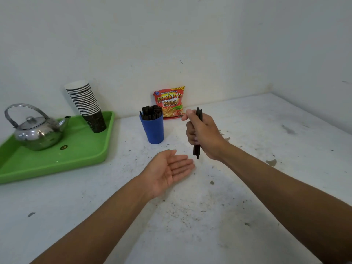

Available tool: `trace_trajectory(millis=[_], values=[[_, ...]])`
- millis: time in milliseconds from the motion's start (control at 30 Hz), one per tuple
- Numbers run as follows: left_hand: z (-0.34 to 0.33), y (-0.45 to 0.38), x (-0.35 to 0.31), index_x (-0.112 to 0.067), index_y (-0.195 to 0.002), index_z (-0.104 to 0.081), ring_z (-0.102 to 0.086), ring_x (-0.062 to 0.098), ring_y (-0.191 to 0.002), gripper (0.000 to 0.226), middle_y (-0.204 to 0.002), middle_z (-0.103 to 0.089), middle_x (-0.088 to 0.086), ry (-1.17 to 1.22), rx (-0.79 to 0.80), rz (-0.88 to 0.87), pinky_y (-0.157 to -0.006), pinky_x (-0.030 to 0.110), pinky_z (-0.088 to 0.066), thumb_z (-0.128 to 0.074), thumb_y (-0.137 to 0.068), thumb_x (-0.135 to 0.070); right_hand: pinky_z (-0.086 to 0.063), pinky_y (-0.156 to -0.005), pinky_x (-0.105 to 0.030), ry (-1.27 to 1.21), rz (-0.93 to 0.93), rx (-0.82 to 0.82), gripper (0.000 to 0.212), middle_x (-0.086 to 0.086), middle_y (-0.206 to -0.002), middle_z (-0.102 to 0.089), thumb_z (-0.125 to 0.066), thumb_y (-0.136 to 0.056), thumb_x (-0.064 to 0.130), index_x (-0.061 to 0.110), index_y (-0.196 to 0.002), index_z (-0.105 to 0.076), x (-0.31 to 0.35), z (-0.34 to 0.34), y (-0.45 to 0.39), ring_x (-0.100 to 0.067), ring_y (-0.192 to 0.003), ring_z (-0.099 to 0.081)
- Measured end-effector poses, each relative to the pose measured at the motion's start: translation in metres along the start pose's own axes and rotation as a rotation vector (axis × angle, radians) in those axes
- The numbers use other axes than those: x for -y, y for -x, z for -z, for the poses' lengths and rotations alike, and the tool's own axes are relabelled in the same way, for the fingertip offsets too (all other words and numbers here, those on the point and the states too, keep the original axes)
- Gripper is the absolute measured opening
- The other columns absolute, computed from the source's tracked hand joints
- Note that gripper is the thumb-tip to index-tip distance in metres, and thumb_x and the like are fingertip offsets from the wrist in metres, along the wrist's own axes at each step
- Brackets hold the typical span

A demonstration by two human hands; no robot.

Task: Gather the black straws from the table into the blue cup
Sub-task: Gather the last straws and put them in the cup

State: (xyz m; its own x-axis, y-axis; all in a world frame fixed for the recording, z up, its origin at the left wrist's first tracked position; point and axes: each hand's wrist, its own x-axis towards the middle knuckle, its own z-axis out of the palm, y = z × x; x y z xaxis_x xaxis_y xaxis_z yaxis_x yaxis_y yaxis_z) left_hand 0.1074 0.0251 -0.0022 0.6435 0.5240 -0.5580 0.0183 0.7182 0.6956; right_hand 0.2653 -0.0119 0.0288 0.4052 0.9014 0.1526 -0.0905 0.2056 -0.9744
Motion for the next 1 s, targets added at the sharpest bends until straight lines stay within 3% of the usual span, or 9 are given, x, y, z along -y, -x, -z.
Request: trace_trajectory(millis=[133,233,300,367,467,633,800,900,1000], values=[[0.024,-0.011,-0.027,-0.008,-0.124,-0.067,-0.074,0.019,-0.098,0.033,-0.107,-0.076,0.005,-0.227,-0.404,-0.271,-0.087,0.035,-0.060,-0.070,-0.095,-0.023,-0.026,-0.041,-0.025,-0.115,0.032,-0.061,0.032,0.006,-0.049,-0.031,-0.045,-0.108,0.033,0.013,-0.085,-0.052,0.009,-0.021,-0.032,-0.011,-0.042,-0.027],[0.041,-0.022,-0.049,-0.016,-0.145,-0.052,-0.065,0.017,-0.114,0.072,-0.128,-0.066,-0.004,-0.475,-0.528,-0.464,-0.098,0.035,-0.053,-0.084,-0.083,-0.035,-0.040,-0.045,-0.028,-0.156,0.058,-0.160,0.034,0.004,-0.049,-0.037,-0.042,-0.108,0.036,0.010,-0.087,-0.049,0.017,-0.039,-0.059,-0.014,-0.043,-0.039],[0.048,-0.032,-0.061,-0.019,-0.155,-0.039,-0.056,0.018,-0.129,0.096,-0.147,-0.056,-0.001,-0.603,-0.532,-0.560,-0.102,0.036,-0.049,-0.089,-0.076,-0.037,-0.049,-0.052,-0.029,-0.188,0.070,-0.222,0.035,0.002,-0.047,-0.045,-0.040,-0.109,0.037,0.011,-0.086,-0.049,0.023,-0.051,-0.076,-0.015,-0.045,-0.052],[0.053,-0.044,-0.071,-0.022,-0.158,-0.034,-0.050,0.017,-0.137,0.105,-0.154,-0.050,-0.001,-0.682,-0.497,-0.631,-0.110,0.042,-0.047,-0.092,-0.072,-0.035,-0.053,-0.058,-0.030,-0.195,0.093,-0.256,0.036,0.000,-0.048,-0.053,-0.038,-0.109,0.038,0.012,-0.086,-0.049,0.028,-0.063,-0.091,-0.016,-0.052,-0.063],[0.059,-0.063,-0.082,-0.027,-0.146,-0.050,-0.056,0.014,-0.131,0.089,-0.142,-0.062,-0.007,-0.742,-0.409,-0.730,-0.108,0.043,-0.049,-0.094,-0.069,-0.030,-0.055,-0.077,-0.039,-0.174,0.102,-0.269,0.038,-0.004,-0.058,-0.068,-0.036,-0.108,0.042,0.012,-0.088,-0.047,0.033,-0.078,-0.112,-0.029,-0.080,-0.072],[0.065,-0.083,-0.086,-0.026,-0.129,-0.061,-0.068,0.017,-0.113,0.069,-0.121,-0.072,-0.009,-0.720,-0.398,-0.766,-0.095,0.039,-0.058,-0.094,-0.068,-0.031,-0.046,-0.091,-0.037,-0.056,0.126,-0.178,0.038,-0.004,-0.078,-0.078,-0.032,-0.109,0.043,0.017,-0.083,-0.041,0.030,-0.095,-0.134,-0.001,-0.076,-0.071],[0.068,-0.086,-0.082,-0.027,-0.124,-0.061,-0.069,0.011,-0.104,0.066,-0.116,-0.072,-0.010,-0.714,-0.426,-0.811,-0.086,0.032,-0.061,-0.094,-0.067,-0.035,-0.037,-0.080,-0.019,0.252,0.135,0.001,0.040,0.004,-0.087,-0.079,-0.034,-0.108,0.044,0.019,-0.081,-0.047,0.011,-0.094,-0.139,-0.008,-0.098,-0.069],[0.066,-0.084,-0.077,-0.027,-0.126,-0.059,-0.067,0.010,-0.104,0.068,-0.117,-0.070,-0.010,-0.724,-0.458,-0.839,-0.082,0.027,-0.059,-0.094,-0.068,-0.037,-0.044,-0.093,-0.028,0.418,0.127,0.095,0.041,0.006,-0.111,-0.073,-0.037,-0.106,0.047,0.024,-0.087,-0.066,0.001,-0.087,-0.136,-0.011,-0.110,-0.063],[0.063,-0.082,-0.073,-0.028,-0.127,-0.056,-0.065,0.008,-0.103,0.070,-0.116,-0.067,-0.014,-0.728,-0.482,-0.860,-0.081,0.024,-0.059,-0.093,-0.069,-0.038,-0.046,-0.090,-0.030,0.543,0.083,0.180,0.033,0.005,-0.124,-0.063,-0.043,-0.103,0.049,0.030,-0.108,-0.070,-0.011,-0.078,-0.129,-0.012,-0.112,-0.058]])
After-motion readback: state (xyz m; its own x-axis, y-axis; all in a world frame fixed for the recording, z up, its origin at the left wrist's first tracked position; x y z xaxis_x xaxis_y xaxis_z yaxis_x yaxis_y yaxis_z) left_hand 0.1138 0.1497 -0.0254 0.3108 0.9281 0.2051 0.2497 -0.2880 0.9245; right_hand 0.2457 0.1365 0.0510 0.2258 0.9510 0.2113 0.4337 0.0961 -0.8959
